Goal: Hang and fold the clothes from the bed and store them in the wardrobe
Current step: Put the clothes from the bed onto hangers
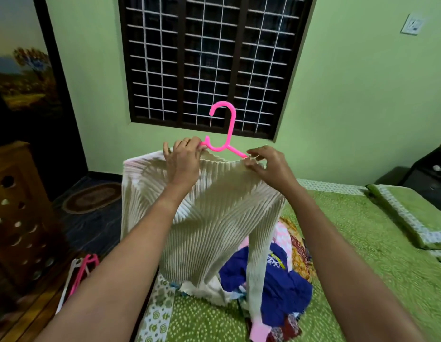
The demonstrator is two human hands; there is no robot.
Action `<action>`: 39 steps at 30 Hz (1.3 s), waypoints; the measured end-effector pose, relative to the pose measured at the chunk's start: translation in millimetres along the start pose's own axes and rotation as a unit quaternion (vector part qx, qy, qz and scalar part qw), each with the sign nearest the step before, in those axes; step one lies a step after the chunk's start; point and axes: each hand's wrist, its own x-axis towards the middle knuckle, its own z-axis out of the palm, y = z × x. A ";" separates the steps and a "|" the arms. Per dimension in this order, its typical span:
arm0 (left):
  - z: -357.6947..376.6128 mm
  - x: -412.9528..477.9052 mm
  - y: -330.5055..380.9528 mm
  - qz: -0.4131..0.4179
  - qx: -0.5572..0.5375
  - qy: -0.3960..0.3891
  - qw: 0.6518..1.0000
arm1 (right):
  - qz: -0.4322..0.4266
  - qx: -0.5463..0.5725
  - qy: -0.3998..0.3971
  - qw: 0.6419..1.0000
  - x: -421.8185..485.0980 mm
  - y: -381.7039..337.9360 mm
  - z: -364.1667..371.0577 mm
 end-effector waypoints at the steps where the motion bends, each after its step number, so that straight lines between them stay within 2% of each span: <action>1: -0.2 0.3 -1.6 -0.002 -0.001 0.001 1.000 | -0.014 0.008 0.004 1.000 -0.1 -3.1 1.4; 7: -3.9 -9.4 -16.1 0.019 0.014 -0.025 0.999 | -0.016 0.030 0.004 0.999 -2.5 -14.8 -2.2; 10: 0.8 -17.6 -10.2 0.017 0.001 -0.044 0.999 | -0.016 0.072 -0.044 0.996 4.1 -37.7 4.2; 12: 5.3 -21.0 -6.2 0.019 0.000 -0.037 0.999 | 0.029 0.130 -0.042 0.990 9.0 -56.9 17.4; 15: 8.0 -22.0 -6.5 0.017 -0.034 -0.043 0.998 | 0.121 0.221 0.039 0.967 17.8 -73.4 37.1; 20: -0.2 -28.5 -20.0 0.058 -0.134 -0.073 0.987 | 0.171 0.218 0.128 0.952 17.3 -76.0 40.1; 28: -7.2 -74.0 -80.1 0.035 -0.108 -0.071 0.991 | 0.238 0.111 0.150 0.953 8.7 -56.8 27.9; 33: -11.9 -70.9 -83.5 0.092 -0.093 -0.046 0.990 | 0.228 0.090 0.169 0.955 1.3 -53.3 29.9; 35: -19.9 -61.6 -86.2 0.086 -0.065 -0.019 0.994 | 0.216 0.082 0.173 0.958 -3.2 -48.6 30.8; 39: -32.5 -26.9 -81.0 0.054 -0.027 0.034 0.998 | 0.159 0.108 0.096 0.977 -15.0 -46.1 44.3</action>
